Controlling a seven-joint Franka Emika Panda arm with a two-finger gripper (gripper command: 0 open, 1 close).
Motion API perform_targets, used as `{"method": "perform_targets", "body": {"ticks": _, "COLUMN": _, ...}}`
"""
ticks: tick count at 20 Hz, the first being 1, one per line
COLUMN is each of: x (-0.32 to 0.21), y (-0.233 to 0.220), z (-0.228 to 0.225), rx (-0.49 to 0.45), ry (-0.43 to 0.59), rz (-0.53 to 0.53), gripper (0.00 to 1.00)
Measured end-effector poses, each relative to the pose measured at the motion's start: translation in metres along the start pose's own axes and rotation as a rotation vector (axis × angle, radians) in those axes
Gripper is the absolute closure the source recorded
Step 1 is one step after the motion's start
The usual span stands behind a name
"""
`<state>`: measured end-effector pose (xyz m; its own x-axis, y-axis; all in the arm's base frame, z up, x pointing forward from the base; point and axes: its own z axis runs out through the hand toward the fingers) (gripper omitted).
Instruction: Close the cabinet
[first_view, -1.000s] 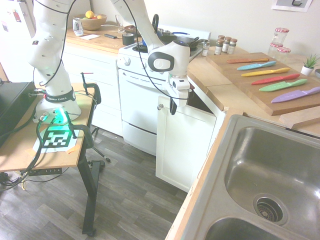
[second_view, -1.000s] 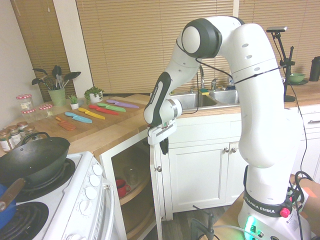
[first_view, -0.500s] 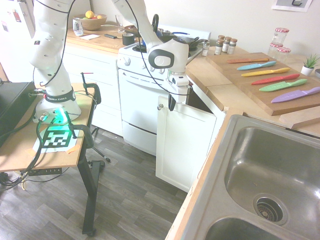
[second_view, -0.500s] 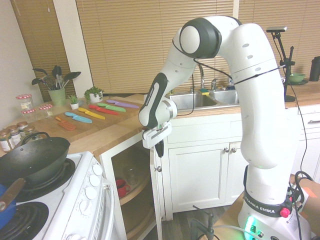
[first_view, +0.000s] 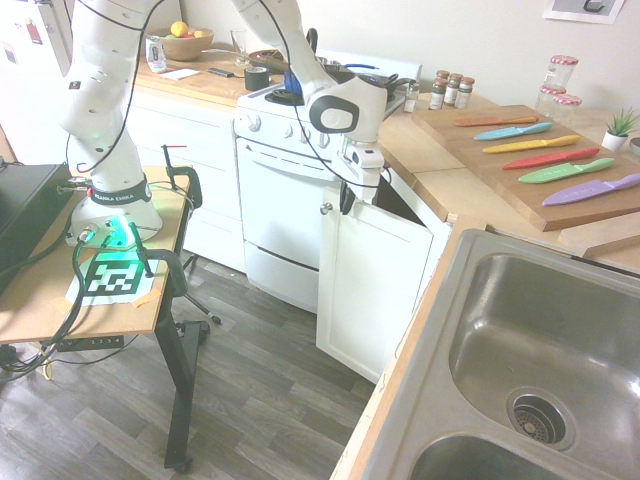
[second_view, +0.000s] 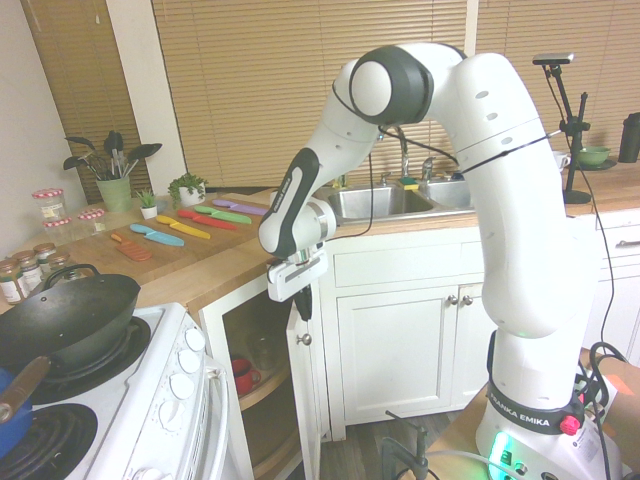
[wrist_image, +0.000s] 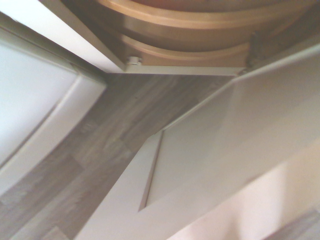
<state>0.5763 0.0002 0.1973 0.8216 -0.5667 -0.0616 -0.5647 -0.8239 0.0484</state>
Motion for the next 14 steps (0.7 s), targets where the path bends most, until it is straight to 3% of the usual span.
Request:
{"method": "perform_targets", "body": {"ticks": 3, "x": 0.001, "y": -0.036, "z": -0.009, "rx": 0.005, "ry": 0.002, "rz": -0.014, "gripper": 1.0}}
{"method": "perform_targets", "body": {"ticks": 9, "x": -0.003, "y": -0.105, "z": -0.069, "rx": 0.022, "ry": 0.034, "rz": -0.013, "gripper": 1.0}}
{"method": "perform_targets", "body": {"ticks": 14, "x": 0.002, "y": -0.072, "z": -0.05, "rx": 0.009, "ry": 0.017, "rz": 0.034, "gripper": 1.0}}
